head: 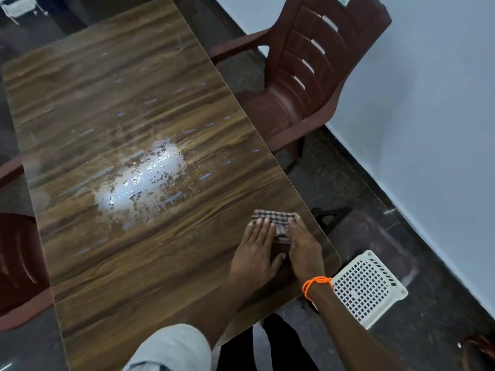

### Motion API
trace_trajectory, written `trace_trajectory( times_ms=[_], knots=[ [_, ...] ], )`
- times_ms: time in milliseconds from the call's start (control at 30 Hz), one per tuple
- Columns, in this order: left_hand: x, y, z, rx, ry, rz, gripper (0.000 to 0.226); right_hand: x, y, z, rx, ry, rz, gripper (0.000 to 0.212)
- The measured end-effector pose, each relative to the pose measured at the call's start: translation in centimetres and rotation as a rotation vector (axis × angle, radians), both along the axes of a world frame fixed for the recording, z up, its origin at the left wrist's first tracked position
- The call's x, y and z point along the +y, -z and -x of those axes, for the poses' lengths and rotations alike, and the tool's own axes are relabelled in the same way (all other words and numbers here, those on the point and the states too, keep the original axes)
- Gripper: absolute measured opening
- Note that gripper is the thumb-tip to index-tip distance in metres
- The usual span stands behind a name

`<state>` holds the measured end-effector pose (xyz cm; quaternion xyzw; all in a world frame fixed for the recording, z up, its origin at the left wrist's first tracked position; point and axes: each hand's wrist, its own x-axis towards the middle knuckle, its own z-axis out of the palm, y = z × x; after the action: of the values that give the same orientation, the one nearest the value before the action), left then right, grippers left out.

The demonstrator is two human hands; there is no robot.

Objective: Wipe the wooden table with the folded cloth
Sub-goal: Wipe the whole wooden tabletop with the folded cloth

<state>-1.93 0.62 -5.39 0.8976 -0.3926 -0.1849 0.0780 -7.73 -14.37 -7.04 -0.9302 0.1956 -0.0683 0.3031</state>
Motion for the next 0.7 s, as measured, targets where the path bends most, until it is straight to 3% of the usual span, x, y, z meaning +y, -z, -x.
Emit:
trace_trajectory(
  times_ms=[200, 433, 700],
  knots=[
    [-4.0, 0.5, -5.0, -0.036, 0.02, -0.006, 0.073, -2.6, 0.1, -4.6, -0.038, 0.134, -0.01, 0.042],
    [-2.7, 1.0, -9.6, -0.085, -0.089, -0.004, 0.074, -1.9, 0.2, -11.5, -0.057, 0.045, -0.064, 0.034],
    [2.4, 2.0, -4.8, -0.047, -0.033, 0.111, 0.077, 1.9, 0.3, -5.4, -0.04, 0.029, -0.078, 0.047]
  ],
)
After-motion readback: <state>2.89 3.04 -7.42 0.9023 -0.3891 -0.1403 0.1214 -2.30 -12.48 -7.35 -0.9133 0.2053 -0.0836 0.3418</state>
